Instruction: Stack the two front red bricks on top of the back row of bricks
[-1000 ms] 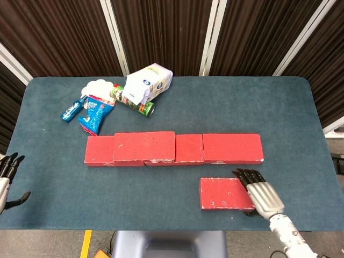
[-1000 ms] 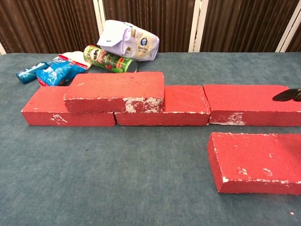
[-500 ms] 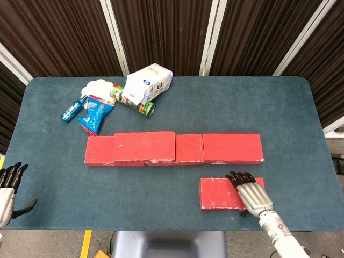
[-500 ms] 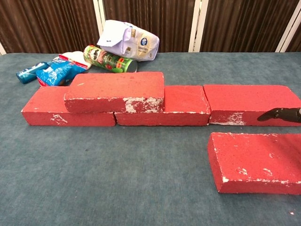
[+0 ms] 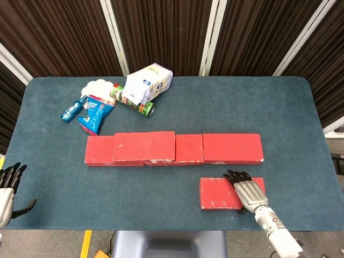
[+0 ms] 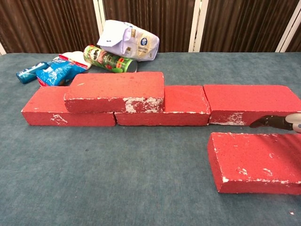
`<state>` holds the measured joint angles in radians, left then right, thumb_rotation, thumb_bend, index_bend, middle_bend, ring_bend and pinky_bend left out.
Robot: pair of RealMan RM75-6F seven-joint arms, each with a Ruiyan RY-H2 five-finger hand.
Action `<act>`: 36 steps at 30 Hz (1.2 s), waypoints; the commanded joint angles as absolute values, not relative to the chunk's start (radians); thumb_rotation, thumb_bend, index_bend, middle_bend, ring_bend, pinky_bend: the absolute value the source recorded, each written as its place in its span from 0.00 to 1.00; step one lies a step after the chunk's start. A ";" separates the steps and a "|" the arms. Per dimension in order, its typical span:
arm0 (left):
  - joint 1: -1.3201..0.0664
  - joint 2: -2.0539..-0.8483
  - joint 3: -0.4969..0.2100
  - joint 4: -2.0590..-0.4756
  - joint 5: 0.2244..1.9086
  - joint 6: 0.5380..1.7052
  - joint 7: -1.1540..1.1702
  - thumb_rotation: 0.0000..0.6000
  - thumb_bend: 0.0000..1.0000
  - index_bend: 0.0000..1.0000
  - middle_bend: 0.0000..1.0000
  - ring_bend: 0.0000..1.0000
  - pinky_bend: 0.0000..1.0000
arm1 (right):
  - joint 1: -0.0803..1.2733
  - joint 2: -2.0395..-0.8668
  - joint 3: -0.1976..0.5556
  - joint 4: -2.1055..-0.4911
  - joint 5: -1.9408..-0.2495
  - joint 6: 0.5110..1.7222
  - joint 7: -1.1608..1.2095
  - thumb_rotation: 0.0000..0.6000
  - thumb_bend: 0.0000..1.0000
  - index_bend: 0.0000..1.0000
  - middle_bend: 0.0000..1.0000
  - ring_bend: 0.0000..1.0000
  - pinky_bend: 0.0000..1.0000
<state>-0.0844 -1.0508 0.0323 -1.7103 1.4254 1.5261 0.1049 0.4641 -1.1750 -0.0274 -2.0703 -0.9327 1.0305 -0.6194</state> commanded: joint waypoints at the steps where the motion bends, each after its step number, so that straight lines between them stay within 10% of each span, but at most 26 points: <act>1: -0.081 -1.049 0.030 -1.713 1.429 1.526 0.107 1.00 0.22 0.00 0.00 0.00 0.03 | 0.477 -1.189 -0.030 -2.063 -0.911 1.035 -0.631 1.00 0.00 0.13 0.09 0.02 0.00; 11: -0.074 -1.049 0.019 -1.719 1.427 1.508 0.118 1.00 0.22 0.00 0.00 0.00 0.03 | 0.504 -1.239 -0.046 -2.030 -0.878 1.060 -0.663 1.00 0.00 0.13 0.09 0.01 0.00; 36: -0.056 -1.046 -0.001 -1.728 1.425 1.496 0.116 1.00 0.23 0.00 0.00 0.00 0.03 | 0.488 -1.290 -0.055 -2.023 -0.989 1.144 -0.612 1.00 0.12 0.26 0.37 0.37 0.00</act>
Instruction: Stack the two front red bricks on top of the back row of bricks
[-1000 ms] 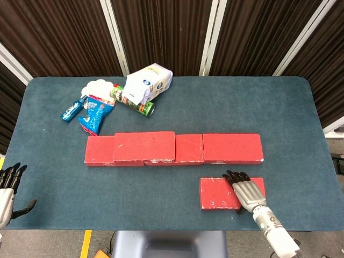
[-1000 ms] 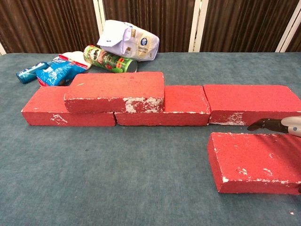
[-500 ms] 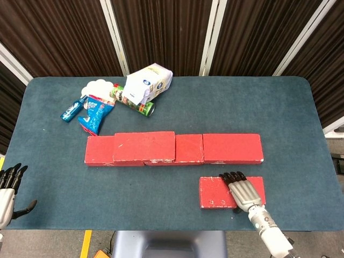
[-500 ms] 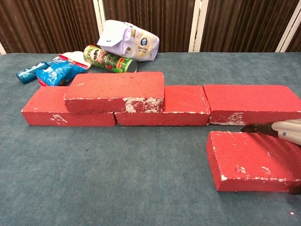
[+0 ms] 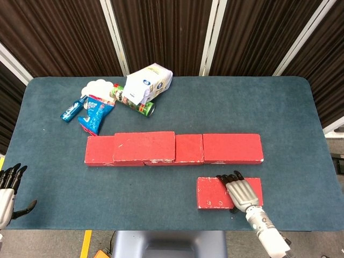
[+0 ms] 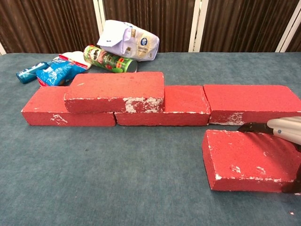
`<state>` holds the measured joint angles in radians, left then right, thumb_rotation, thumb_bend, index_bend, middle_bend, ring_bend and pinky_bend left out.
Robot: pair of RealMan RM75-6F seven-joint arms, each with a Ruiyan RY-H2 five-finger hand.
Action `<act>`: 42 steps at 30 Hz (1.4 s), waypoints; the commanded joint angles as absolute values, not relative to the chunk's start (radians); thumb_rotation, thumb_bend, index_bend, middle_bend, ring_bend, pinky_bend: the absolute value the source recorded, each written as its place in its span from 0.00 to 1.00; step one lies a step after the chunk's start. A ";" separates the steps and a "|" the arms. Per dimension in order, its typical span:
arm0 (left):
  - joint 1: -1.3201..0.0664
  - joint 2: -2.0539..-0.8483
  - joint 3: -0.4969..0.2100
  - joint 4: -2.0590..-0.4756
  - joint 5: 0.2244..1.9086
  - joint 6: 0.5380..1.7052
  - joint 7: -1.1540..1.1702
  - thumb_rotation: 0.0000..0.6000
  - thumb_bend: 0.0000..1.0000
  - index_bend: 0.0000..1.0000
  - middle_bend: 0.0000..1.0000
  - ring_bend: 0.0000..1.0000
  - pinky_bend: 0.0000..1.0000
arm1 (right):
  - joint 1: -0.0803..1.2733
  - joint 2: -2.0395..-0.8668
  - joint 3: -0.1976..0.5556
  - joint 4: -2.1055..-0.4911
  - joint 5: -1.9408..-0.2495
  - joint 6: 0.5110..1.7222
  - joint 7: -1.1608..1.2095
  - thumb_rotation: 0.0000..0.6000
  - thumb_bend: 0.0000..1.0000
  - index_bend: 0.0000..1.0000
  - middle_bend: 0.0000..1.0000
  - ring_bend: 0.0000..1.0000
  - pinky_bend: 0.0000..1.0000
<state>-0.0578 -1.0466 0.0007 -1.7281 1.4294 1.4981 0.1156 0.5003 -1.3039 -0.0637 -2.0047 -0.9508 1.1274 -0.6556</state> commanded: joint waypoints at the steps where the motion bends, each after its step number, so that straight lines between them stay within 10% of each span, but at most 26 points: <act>1: -0.056 -1.046 -0.002 -1.728 1.423 1.494 0.116 1.00 0.23 0.00 0.00 0.00 0.03 | 0.487 -1.278 -0.052 -2.036 -1.003 1.148 -0.602 1.00 0.12 0.26 0.37 0.37 0.00; 8: -0.058 -1.044 -0.008 -1.732 1.411 1.477 0.117 1.00 0.23 0.00 0.00 0.00 0.03 | 0.513 -1.144 0.033 -2.165 -1.021 1.212 -0.616 1.00 0.12 0.27 0.37 0.37 0.00; 19: -0.058 -1.045 -0.011 -1.729 1.413 1.465 0.111 1.00 0.23 0.00 0.00 0.00 0.03 | 0.778 -1.116 0.248 -2.113 -0.557 1.185 -0.862 1.00 0.12 0.28 0.37 0.35 0.00; 42: -0.049 -1.045 -0.019 -1.735 1.407 1.466 0.125 1.00 0.22 0.00 0.00 0.00 0.03 | 0.980 -1.251 0.205 -1.860 -0.406 0.976 -0.788 1.00 0.12 0.28 0.37 0.33 0.00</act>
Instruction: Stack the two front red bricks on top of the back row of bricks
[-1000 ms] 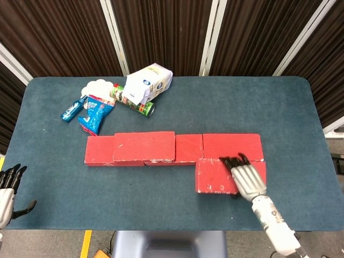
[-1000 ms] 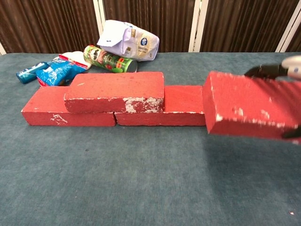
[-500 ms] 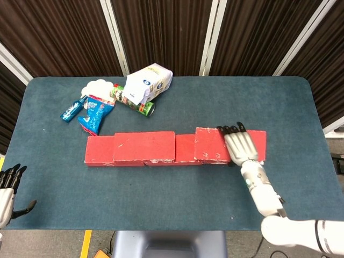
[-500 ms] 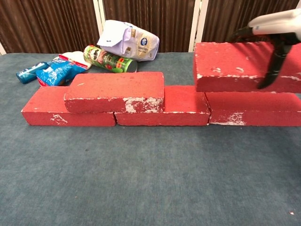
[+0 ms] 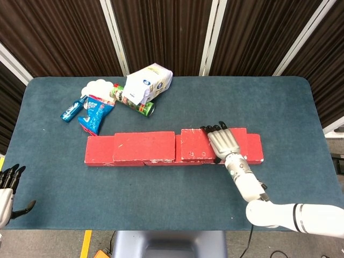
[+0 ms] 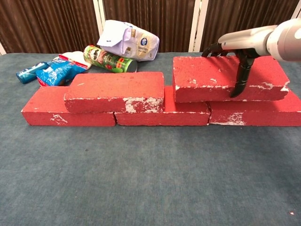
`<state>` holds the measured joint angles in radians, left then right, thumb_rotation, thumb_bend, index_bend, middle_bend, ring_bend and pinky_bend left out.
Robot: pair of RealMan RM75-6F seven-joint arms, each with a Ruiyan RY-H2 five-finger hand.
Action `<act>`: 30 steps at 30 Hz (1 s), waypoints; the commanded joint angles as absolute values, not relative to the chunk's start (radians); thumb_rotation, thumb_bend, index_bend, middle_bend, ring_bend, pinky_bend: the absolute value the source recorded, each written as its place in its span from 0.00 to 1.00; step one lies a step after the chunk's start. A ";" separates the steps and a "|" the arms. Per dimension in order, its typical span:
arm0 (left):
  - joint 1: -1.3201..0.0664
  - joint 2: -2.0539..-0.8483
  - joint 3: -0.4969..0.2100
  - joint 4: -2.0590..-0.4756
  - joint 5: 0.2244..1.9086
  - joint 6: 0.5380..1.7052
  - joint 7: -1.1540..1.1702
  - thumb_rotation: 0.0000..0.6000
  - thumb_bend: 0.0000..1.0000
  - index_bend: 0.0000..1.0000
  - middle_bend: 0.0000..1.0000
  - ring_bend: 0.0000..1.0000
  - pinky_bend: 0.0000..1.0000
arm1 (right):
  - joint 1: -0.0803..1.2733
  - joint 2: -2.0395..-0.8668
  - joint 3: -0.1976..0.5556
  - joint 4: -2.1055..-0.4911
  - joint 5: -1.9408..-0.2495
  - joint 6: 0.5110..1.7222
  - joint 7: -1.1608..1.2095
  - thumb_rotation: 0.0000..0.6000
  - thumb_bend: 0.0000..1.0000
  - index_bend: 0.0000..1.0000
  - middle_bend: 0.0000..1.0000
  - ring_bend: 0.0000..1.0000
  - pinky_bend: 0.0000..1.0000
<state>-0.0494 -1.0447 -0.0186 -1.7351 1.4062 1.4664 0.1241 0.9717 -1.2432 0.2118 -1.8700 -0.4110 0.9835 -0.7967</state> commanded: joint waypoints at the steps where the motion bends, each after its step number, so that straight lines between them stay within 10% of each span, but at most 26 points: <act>1: -0.049 -1.045 -0.019 -1.736 1.407 1.466 0.126 1.00 0.22 0.00 0.00 0.00 0.03 | 0.985 -1.254 0.199 -1.855 -0.403 0.973 -0.786 1.00 0.12 0.28 0.37 0.33 0.00; 30: -0.048 -1.047 -0.027 -1.733 1.400 1.459 0.124 1.00 0.22 0.00 0.00 0.00 0.03 | 1.055 -1.312 0.143 -1.761 -0.370 0.956 -0.717 1.00 0.12 0.27 0.37 0.30 0.00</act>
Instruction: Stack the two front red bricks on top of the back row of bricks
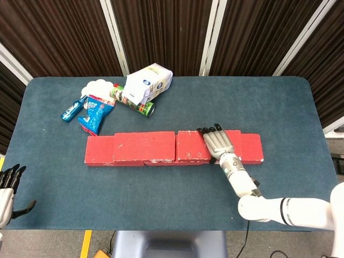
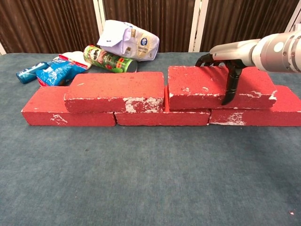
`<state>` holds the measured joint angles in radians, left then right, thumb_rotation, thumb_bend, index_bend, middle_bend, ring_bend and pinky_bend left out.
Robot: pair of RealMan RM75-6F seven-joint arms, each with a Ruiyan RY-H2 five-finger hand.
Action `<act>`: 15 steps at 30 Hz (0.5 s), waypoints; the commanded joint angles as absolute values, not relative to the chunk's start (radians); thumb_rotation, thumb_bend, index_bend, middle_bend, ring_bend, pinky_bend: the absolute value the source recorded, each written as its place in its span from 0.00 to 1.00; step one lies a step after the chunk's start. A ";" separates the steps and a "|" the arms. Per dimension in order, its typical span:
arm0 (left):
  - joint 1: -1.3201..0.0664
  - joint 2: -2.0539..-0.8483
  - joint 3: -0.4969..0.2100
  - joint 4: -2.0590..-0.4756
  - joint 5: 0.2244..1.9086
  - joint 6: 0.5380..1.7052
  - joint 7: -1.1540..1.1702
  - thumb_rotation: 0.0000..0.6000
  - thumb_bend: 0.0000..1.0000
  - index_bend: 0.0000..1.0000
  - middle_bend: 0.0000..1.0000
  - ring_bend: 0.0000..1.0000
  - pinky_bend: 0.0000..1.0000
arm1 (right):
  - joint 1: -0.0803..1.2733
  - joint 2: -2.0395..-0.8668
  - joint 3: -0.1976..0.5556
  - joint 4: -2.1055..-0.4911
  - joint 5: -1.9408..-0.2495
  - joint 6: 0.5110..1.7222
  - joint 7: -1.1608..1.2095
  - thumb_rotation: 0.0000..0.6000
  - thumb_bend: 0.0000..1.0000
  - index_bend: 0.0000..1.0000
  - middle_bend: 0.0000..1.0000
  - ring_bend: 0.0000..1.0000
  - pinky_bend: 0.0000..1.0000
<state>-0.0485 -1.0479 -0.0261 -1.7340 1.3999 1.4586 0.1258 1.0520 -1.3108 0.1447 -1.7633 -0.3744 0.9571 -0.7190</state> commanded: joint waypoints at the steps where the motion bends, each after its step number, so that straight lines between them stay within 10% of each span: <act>1: -0.048 -1.047 -0.027 -1.733 1.400 1.459 0.123 1.00 0.22 0.00 0.00 0.00 0.03 | 1.057 -1.313 0.142 -1.760 -0.367 0.956 -0.717 1.00 0.12 0.27 0.37 0.30 0.00; 15: -0.047 -1.043 -0.029 -1.733 1.397 1.456 0.117 1.00 0.22 0.00 0.00 0.00 0.03 | 1.082 -1.326 0.134 -1.749 -0.345 0.960 -0.710 1.00 0.12 0.27 0.37 0.30 0.00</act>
<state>-0.0472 -1.0434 -0.0284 -1.7330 1.3968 1.4559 0.1174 1.0820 -1.3261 0.1334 -1.7491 -0.3456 0.9601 -0.7098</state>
